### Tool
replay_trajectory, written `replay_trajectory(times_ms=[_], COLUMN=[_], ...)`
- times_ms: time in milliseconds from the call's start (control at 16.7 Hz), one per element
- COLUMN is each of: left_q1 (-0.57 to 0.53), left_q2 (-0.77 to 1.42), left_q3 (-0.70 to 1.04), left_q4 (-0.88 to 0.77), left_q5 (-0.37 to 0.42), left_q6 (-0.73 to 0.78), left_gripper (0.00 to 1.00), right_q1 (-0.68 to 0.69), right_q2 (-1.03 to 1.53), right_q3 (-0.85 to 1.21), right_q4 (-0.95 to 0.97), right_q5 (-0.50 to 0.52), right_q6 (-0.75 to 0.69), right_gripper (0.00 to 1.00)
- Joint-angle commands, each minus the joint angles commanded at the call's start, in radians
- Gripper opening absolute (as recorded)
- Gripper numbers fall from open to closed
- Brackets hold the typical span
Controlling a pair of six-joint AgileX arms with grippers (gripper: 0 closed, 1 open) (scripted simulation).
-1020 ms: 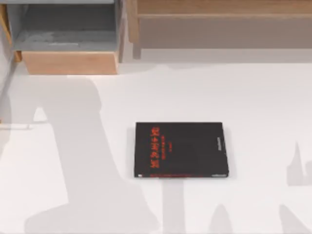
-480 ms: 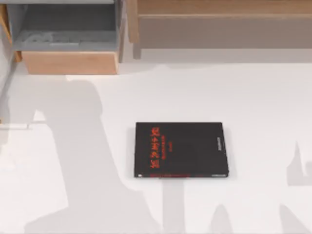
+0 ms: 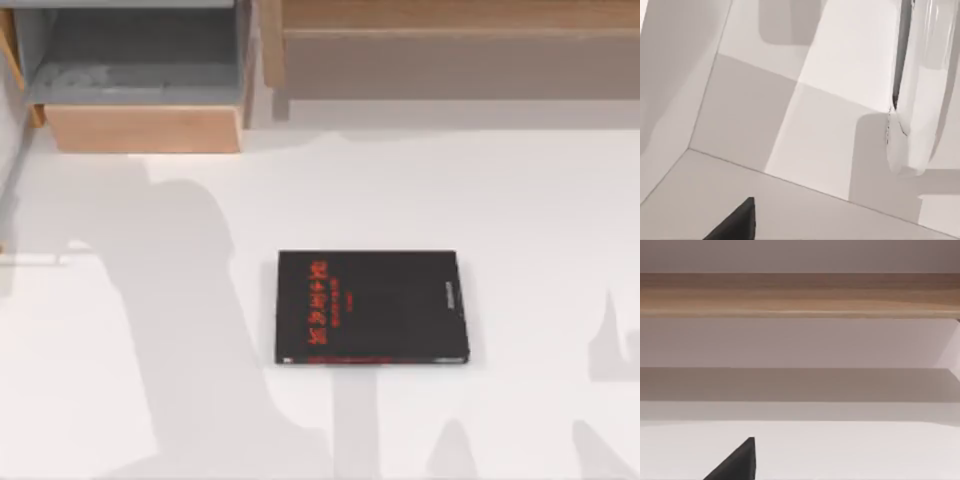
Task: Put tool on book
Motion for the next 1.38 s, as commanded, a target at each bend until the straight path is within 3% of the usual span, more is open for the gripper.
replay_trajectory(times_ms=[420,720,1380], left_q1=[-0.042,-0.047,-0.047], left_q2=[0.087,0.099,0.099], left_q3=[-0.176,-0.181,-0.181], left_q4=[0.260,0.274,0.274], left_q5=[-0.003,-0.004,-0.004], left_q6=[-0.044,-0.049,-0.049], left_gripper=[1.00,1.00,0.17], right_q1=[0.000,0.000,0.000], right_q2=[0.000,0.000,0.000], right_q3=[0.000,0.000,0.000], right_q4=[0.000,0.000,0.000], right_q5=[0.000,0.000,0.000], right_q6=[0.000,0.000,0.000], right_gripper=[1.00,1.00,1.00])
